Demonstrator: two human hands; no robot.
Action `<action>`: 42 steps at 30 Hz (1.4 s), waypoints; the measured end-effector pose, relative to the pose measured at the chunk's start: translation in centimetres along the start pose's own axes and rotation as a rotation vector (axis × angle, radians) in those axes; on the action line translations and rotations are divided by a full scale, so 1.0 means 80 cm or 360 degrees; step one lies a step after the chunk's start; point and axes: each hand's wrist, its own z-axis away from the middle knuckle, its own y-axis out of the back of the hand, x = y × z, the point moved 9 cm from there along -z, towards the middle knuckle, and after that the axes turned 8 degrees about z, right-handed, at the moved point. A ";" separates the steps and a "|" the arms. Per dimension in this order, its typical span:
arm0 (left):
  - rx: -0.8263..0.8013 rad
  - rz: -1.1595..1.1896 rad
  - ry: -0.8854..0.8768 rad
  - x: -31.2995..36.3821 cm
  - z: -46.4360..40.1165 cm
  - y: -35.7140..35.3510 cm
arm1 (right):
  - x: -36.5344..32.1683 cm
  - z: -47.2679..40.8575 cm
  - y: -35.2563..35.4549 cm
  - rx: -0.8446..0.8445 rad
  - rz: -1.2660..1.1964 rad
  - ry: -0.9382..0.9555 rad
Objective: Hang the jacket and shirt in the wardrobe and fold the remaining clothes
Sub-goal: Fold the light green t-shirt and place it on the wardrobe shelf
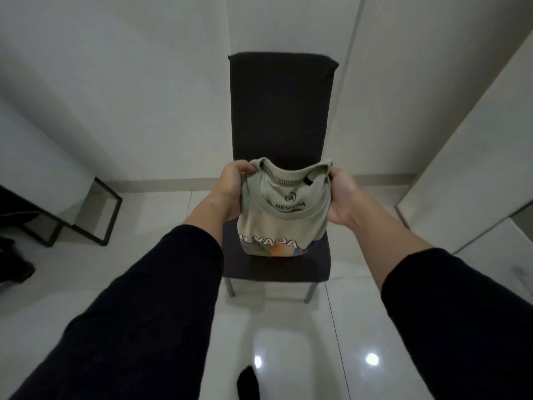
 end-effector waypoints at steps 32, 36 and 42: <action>0.0560 -0.0297 0.0004 -0.178 -0.345 0.173 | 0.171 -0.345 0.151 0.0675 -0.0035 -0.0352; 0.0619 -0.0610 -0.0135 -0.201 -0.405 0.196 | 0.180 -0.407 0.173 0.0774 0.0210 -0.0276; 0.0843 -0.0878 -0.0355 -0.210 -0.443 0.207 | 0.171 -0.448 0.221 0.1173 0.1006 0.0113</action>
